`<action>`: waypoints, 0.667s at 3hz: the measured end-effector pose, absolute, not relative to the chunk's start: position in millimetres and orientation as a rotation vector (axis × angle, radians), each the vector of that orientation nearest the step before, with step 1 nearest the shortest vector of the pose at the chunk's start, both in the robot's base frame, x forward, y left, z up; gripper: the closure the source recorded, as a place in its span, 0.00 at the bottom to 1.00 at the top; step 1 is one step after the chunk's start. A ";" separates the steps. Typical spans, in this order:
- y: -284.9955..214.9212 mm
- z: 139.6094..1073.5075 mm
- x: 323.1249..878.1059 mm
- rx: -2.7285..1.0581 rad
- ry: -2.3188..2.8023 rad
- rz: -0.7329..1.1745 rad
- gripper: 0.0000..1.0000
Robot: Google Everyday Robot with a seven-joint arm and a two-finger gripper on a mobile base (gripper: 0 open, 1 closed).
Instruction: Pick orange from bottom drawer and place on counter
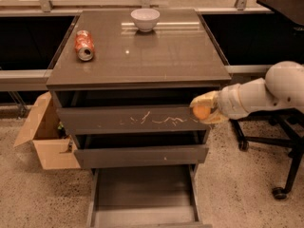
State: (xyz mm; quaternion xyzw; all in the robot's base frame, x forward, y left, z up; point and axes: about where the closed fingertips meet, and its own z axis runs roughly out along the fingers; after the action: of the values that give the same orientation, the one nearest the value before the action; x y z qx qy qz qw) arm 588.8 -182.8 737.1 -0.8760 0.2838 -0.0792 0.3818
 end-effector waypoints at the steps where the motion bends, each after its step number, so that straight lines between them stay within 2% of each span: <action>1: -177.8 767.8 613.4 -2.250 0.684 -0.251 1.00; 2: -173.5 800.1 631.7 -2.273 0.639 -0.331 1.00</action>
Offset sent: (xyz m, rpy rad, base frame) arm 0.0598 0.0081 0.1013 -0.1127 -0.1776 0.0282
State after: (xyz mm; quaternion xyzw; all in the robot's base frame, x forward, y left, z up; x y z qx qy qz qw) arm 631.7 -173.5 800.1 -0.8858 0.2492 -0.1289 0.3697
